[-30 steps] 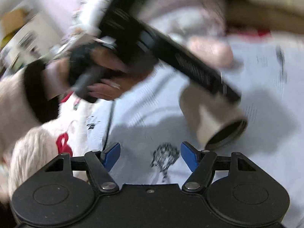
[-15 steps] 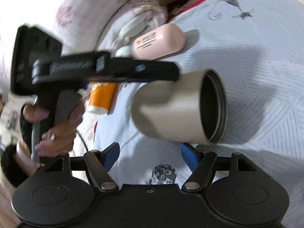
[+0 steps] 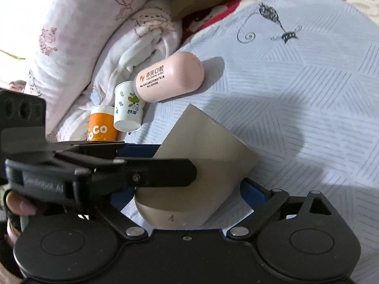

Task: Flip cup upright
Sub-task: 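Lift and rotate the tumbler with the right gripper, opening end up, then set the tumbler upright on the mat and open the right gripper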

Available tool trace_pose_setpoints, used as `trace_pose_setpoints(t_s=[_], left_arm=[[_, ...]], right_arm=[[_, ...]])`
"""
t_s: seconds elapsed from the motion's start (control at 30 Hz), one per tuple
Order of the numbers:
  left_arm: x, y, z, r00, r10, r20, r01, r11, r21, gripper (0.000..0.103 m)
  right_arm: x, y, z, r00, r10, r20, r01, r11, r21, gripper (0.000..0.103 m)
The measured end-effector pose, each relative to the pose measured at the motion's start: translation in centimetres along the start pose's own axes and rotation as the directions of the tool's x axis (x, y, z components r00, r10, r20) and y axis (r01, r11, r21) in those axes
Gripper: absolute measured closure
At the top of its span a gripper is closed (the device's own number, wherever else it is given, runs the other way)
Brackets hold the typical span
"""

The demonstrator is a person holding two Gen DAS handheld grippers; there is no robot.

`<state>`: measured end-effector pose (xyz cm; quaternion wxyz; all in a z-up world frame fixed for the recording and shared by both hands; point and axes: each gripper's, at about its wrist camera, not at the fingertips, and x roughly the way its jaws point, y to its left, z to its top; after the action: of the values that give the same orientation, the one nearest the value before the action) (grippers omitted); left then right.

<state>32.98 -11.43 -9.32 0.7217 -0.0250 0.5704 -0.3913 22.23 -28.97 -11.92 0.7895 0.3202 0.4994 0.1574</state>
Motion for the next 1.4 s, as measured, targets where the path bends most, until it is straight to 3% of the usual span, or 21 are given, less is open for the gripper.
trace_pose_setpoints(t_s=[0.13, 0.2, 0.33, 0.53, 0.6, 0.63, 0.73, 0.8, 0.83, 0.87, 0.97, 1.03, 1.1, 1.23, 1.4], left_arm=[[-0.7, -0.6, -0.8, 0.999, 0.031, 0.025, -0.032, 0.999, 0.042, 0.03], [-1.5, -1.0, -1.6, 0.997, 0.046, 0.059, -0.05, 0.997, 0.066, 0.029], [-3.3, -2.3, -3.9, 0.983, 0.106, 0.149, -0.13, 0.978, 0.164, 0.029], [-4.8, -2.6, -7.3, 0.94, 0.17, 0.295, -0.234, 0.952, 0.197, 0.029], [-5.1, -2.9, -8.4, 0.911, 0.189, 0.366, -0.277, 0.939, 0.205, 0.029], [-5.1, -3.0, -8.7, 0.895, 0.199, 0.398, -0.298, 0.933, 0.204, 0.029], [-5.1, -2.7, -9.3, 0.858, 0.214, 0.467, -0.333, 0.924, 0.187, 0.029], [-4.9, -2.4, -9.1, 0.842, 0.225, 0.49, -0.347, 0.922, 0.173, 0.03], [-4.8, -2.2, -9.0, 0.838, 0.23, 0.495, -0.351, 0.921, 0.167, 0.03], [-4.8, -2.0, -9.0, 0.834, 0.235, 0.499, -0.358, 0.919, 0.165, 0.029], [-4.6, -1.1, -9.2, 0.832, 0.241, 0.5, -0.356, 0.923, 0.147, 0.03], [-4.4, -0.4, -9.3, 0.841, 0.24, 0.485, -0.342, 0.931, 0.131, 0.029], [-4.4, 0.1, -9.7, 0.839, 0.232, 0.492, -0.327, 0.938, 0.116, 0.029], [-4.4, 0.2, -10.1, 0.841, 0.235, 0.487, -0.322, 0.941, 0.102, 0.029], [-4.4, 0.6, -10.6, 0.839, 0.241, 0.488, -0.3, 0.953, 0.045, 0.028]], right_arm=[[0.0, 0.8, -0.7, 0.999, -0.017, 0.03, 0.019, 0.999, -0.049, 0.007], [-0.1, 2.0, -1.4, 0.998, -0.037, 0.055, 0.044, 0.99, -0.133, 0.009], [-0.3, 5.3, -3.5, 0.986, -0.107, 0.127, 0.148, 0.913, -0.379, 0.013], [1.1, 8.3, -7.0, 0.951, -0.156, 0.266, 0.294, 0.718, -0.63, 0.014], [1.7, 9.1, -8.2, 0.928, -0.168, 0.332, 0.362, 0.617, -0.699, 0.014], [2.2, 9.5, -8.9, 0.907, -0.172, 0.384, 0.413, 0.538, -0.735, 0.014], [3.3, 9.9, -9.6, 0.857, -0.159, 0.491, 0.512, 0.376, -0.772, 0.014], [3.9, 9.8, -9.5, 0.835, -0.15, 0.529, 0.548, 0.303, -0.78, 0.014], [4.1, 9.7, -9.2, 0.832, -0.148, 0.535, 0.554, 0.286, -0.782, 0.014], [4.4, 9.7, -8.8, 0.835, -0.146, 0.53, 0.549, 0.293, -0.783, 0.014], [4.5, 9.5, -7.5, 0.866, -0.135, 0.482, 0.496, 0.362, -0.789, 0.014], [4.8, 9.2, -7.0, 0.88, -0.127, 0.458, 0.47, 0.381, -0.796, 0.014], [5.3, 8.9, -6.8, 0.892, -0.121, 0.436, 0.446, 0.396, -0.803, 0.014], [6.4, 9.4, -7.1, 0.883, -0.12, 0.454, 0.466, 0.344, -0.815, 0.015], [6.3, 9.7, -7.2, 0.875, -0.131, 0.466, 0.48, 0.361, -0.8, 0.015]])
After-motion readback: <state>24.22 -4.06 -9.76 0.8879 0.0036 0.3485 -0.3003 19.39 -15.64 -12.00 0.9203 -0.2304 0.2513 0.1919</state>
